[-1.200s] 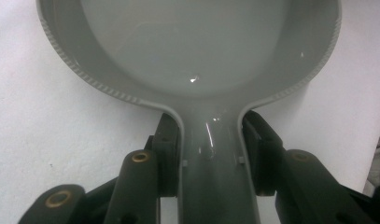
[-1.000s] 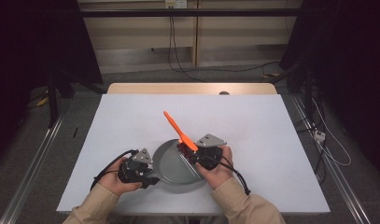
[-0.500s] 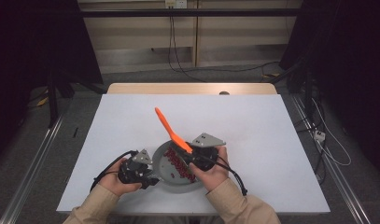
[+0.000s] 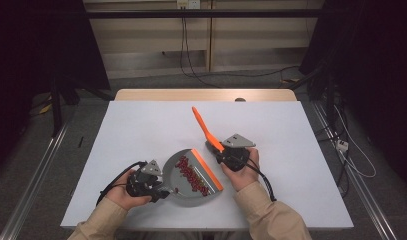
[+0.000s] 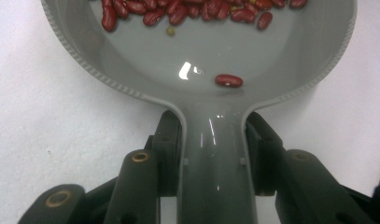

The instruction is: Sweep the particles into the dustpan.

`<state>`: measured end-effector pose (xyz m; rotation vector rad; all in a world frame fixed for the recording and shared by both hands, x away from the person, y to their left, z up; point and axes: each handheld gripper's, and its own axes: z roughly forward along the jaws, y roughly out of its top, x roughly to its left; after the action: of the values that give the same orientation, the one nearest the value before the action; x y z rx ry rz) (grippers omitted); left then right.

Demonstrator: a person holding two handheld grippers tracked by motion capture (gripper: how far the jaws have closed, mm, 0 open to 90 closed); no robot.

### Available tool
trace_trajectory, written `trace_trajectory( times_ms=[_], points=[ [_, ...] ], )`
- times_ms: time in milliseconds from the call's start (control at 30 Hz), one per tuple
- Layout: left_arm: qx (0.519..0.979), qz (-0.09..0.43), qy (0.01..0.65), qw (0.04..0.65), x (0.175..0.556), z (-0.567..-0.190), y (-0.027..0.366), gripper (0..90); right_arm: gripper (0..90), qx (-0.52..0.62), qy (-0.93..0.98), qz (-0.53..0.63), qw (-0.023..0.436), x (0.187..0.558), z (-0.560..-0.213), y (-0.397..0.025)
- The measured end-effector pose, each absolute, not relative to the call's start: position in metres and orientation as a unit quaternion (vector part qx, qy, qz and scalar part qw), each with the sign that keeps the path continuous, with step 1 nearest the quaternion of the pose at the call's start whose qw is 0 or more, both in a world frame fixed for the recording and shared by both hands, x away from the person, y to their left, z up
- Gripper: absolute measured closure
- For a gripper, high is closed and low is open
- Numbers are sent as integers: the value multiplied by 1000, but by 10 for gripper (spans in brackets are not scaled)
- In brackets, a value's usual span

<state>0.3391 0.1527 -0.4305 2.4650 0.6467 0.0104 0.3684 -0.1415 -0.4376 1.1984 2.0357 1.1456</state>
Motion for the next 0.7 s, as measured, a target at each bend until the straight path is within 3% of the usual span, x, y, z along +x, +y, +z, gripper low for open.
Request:
trace_trajectory(
  times_ms=[367, 467, 533, 700],
  points=[
    [925, 29, 249, 285, 336, -430, 148, 602, 709, 395, 765, 451, 234, 340, -437, -109],
    [931, 34, 241, 272, 337, -430, 148, 571, 713, 393, 762, 476, 198, 335, -431, -105],
    [926, 34, 252, 279, 336, -432, 145, 568, 712, 383, 767, 471, 209, 333, -430, -102],
    [932, 32, 234, 274, 337, -433, 146, 627, 712, 395, 755, 479, 211, 338, -427, -114]
  ],
)
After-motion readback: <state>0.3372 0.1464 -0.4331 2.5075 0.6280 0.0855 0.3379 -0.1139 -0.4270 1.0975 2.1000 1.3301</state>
